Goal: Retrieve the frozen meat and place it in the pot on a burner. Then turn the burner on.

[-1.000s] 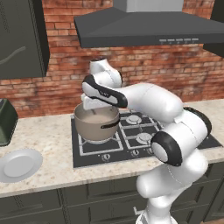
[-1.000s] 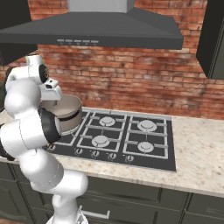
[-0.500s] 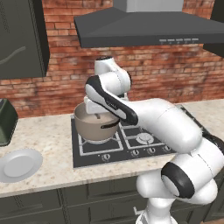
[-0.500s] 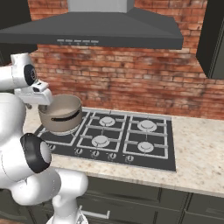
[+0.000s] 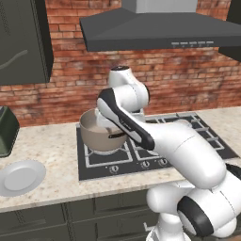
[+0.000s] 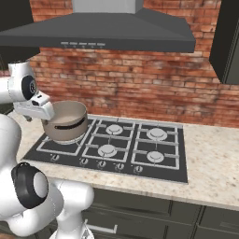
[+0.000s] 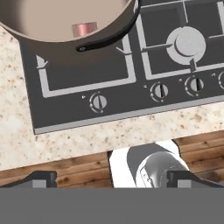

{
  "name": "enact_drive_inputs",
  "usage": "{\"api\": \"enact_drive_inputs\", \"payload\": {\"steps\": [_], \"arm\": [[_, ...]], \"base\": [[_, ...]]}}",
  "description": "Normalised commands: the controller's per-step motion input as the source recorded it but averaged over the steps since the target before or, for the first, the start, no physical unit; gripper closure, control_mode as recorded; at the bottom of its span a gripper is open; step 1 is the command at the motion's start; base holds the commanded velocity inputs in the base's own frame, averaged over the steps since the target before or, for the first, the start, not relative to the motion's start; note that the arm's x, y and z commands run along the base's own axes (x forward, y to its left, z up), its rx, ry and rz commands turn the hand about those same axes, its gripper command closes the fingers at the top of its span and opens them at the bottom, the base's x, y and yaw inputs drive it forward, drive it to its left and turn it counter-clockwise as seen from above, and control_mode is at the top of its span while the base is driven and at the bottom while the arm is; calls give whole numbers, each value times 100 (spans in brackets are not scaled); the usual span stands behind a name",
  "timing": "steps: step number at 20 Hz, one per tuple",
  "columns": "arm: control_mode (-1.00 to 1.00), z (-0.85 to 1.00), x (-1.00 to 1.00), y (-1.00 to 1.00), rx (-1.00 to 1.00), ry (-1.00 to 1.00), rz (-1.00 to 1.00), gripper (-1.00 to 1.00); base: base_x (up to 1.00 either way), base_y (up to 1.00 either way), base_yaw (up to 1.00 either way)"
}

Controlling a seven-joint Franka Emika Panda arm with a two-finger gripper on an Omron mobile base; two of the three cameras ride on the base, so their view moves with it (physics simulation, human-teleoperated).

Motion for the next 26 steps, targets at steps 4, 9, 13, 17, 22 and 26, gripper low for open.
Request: {"api": "enact_drive_inputs", "payload": {"steps": [4,9,13,17,22,26], "arm": [[-100,-16,-10,-4,0,-8,4,-100],[-100,-19,-20,0,0,-17,9,-100],[-100,-37,-11,-11,0,-3,2,-100],[-100,-34,-3,-14,0,0,0,-100],[-100,-24,-29,0,0,1,0,-100],[-100,-34,-6,0,0,0,0,-100]], "base": [[0,0,0],[0,0,0],[0,0,0],[0,0,0],[0,0,0],[0,0,0]]}}
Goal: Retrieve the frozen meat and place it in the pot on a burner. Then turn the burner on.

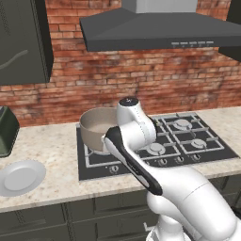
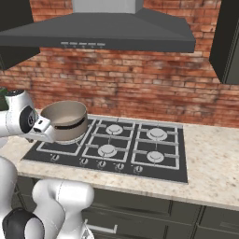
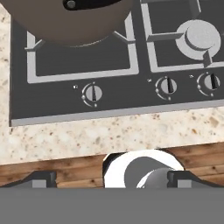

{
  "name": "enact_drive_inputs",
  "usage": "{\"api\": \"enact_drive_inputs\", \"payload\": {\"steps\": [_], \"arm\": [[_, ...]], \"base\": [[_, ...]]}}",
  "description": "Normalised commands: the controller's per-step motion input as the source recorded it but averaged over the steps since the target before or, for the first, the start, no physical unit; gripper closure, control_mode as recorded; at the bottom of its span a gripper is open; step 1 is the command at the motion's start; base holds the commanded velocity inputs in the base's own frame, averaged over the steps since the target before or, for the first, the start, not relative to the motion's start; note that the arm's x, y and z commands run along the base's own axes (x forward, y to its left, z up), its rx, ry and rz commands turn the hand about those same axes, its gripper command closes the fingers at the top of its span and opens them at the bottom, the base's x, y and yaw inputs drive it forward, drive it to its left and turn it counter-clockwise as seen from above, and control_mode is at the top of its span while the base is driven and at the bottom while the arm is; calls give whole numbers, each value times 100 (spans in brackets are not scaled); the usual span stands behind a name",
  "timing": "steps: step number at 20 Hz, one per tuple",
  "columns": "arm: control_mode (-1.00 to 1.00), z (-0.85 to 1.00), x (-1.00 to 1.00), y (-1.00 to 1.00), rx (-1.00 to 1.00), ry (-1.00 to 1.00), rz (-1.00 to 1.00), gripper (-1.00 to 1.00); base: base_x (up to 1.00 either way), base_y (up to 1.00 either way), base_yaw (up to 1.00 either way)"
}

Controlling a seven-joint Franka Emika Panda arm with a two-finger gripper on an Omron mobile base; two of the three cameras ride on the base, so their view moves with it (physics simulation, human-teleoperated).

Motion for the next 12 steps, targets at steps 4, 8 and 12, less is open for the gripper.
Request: {"api": "enact_drive_inputs", "payload": {"steps": [4,8,12], "arm": [[-100,-24,7,0,0,1,0,-100],[-100,-8,10,0,0,0,0,-100],[-100,0,16,8,0,0,0,-100]], "base": [[0,0,0],[0,0,0],[0,0,0]]}}
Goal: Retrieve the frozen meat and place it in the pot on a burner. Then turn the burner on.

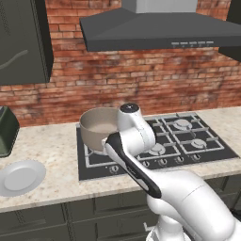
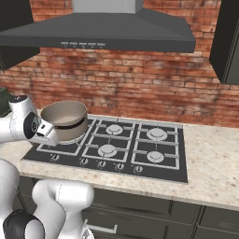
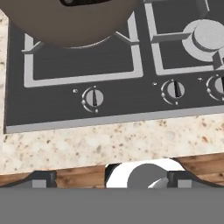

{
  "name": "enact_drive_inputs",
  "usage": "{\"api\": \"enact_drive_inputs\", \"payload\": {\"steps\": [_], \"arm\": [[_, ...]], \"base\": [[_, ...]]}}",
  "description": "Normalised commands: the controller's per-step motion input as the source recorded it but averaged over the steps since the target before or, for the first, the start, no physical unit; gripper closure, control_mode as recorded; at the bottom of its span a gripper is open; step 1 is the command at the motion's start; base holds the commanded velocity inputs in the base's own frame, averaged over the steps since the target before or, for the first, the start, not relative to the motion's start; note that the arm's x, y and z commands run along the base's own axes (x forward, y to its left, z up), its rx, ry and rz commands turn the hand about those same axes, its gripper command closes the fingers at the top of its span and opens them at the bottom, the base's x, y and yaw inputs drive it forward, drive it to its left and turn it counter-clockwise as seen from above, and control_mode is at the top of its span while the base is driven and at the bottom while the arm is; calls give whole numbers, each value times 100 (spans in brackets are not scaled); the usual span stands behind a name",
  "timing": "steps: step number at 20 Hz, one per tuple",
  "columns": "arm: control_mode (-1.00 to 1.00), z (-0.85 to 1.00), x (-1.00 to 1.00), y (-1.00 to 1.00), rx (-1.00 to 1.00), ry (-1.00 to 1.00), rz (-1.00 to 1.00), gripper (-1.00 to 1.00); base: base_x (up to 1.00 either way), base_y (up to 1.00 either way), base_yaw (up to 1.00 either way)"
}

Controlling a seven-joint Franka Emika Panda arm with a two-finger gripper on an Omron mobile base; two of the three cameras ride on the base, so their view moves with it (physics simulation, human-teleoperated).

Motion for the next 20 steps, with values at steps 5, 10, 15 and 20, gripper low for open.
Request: {"api": "enact_drive_inputs", "payload": {"steps": [5,10,15,20], "arm": [[-100,-2,15,13,0,0,-3,-100],[-100,-11,15,8,0,0,-7,-100],[-100,-31,13,0,0,0,-4,-100],[-100,-29,12,0,0,0,-3,-100]], "base": [[0,0,0],[0,0,0],[0,0,0],[0,0,0]]}}
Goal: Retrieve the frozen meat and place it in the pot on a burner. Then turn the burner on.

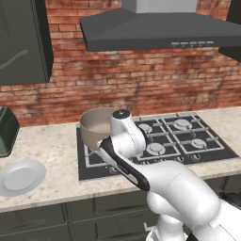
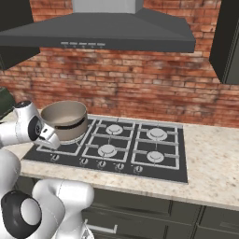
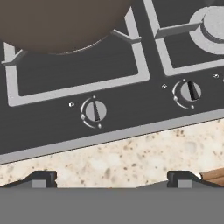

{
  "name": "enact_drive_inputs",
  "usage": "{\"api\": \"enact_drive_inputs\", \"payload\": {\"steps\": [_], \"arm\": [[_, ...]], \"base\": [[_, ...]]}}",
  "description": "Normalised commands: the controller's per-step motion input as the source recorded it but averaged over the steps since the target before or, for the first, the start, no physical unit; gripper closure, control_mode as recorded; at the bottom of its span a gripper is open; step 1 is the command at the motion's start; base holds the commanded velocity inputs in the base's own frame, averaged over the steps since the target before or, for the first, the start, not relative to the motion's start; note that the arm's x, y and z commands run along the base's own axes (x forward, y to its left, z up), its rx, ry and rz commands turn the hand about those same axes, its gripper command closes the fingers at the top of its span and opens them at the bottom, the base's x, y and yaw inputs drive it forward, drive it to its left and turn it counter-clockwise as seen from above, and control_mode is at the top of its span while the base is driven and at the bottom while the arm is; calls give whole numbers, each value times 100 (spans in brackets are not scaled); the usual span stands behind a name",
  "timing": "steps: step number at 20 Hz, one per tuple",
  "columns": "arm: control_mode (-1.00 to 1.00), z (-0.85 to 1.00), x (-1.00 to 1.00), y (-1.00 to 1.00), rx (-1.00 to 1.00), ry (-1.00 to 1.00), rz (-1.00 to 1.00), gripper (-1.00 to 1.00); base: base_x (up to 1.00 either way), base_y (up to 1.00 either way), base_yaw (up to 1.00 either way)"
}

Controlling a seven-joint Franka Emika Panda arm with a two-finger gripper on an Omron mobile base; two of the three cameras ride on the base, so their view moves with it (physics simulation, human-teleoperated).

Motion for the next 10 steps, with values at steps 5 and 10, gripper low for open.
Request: {"api": "enact_drive_inputs", "payload": {"steps": [5,10], "arm": [[-100,-23,9,0,0,0,-1,-100],[-100,-25,12,0,0,0,0,-100]], "base": [[0,0,0],[0,0,0]]}}
